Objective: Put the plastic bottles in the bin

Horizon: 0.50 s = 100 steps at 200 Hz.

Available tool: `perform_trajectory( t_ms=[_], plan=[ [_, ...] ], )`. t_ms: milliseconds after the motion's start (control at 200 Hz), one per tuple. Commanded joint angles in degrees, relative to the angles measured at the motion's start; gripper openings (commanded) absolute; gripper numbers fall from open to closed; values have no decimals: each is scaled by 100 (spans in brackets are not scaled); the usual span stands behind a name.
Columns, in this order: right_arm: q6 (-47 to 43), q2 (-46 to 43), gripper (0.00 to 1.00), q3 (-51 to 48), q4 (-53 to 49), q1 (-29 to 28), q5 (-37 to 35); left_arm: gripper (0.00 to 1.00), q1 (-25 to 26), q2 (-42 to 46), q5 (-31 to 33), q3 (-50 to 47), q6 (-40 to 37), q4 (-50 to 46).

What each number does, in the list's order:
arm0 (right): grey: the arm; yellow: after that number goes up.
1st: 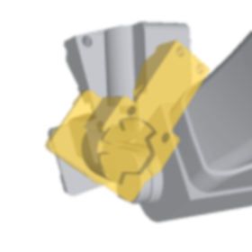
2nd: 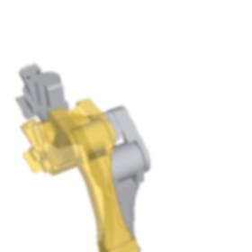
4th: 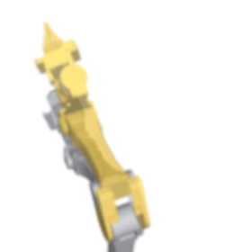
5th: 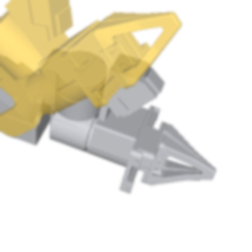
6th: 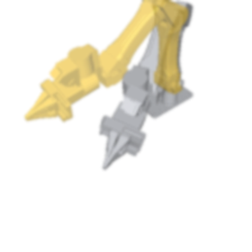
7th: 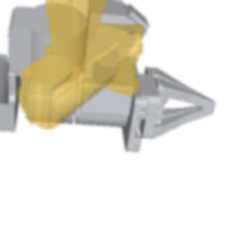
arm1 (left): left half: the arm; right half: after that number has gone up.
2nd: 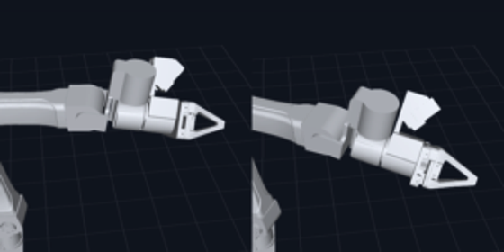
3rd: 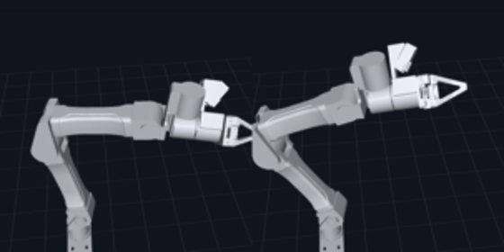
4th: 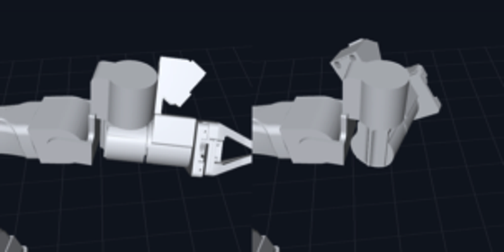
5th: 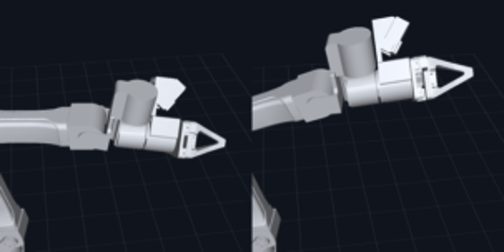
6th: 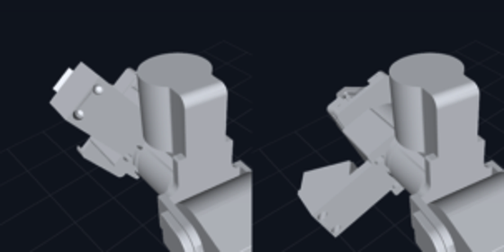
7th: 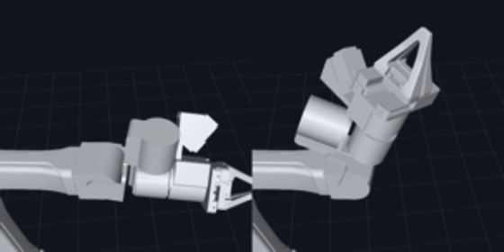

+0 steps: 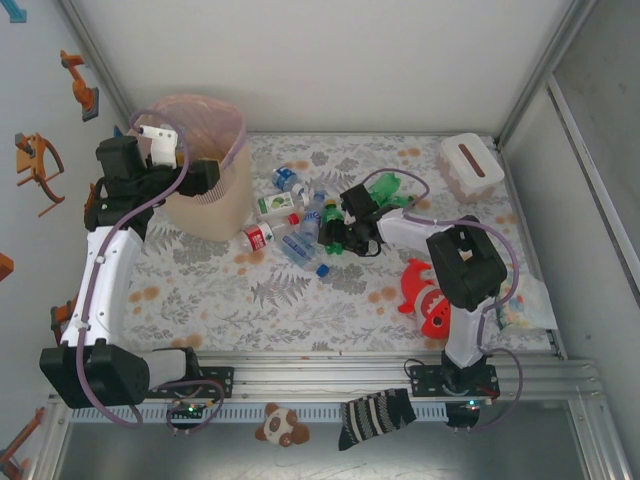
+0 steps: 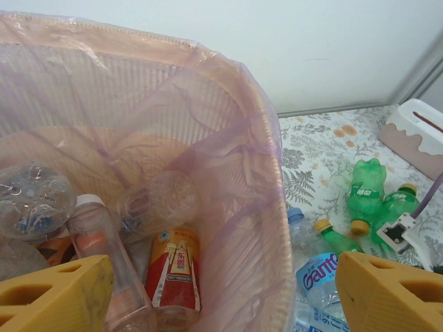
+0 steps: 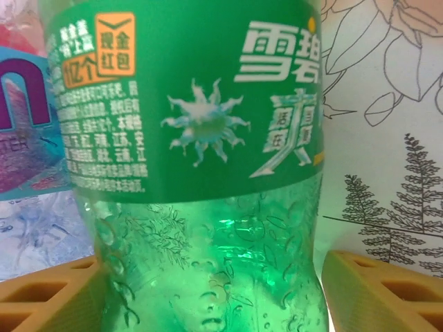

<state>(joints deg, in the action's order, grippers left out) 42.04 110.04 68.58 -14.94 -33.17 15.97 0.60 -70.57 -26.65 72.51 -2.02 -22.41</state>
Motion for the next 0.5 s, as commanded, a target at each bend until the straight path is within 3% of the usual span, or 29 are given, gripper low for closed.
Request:
perform_trajectory(
  t_ms=[0, 496],
  plan=[
    [-16, 105, 74, -101, 53, 48, -47, 83, -25, 96, -138, -62, 93, 31],
    [-223, -29, 64, -143, -62, 65, -233, 83, -25, 60, -173, -64, 103, 32]
  ],
)
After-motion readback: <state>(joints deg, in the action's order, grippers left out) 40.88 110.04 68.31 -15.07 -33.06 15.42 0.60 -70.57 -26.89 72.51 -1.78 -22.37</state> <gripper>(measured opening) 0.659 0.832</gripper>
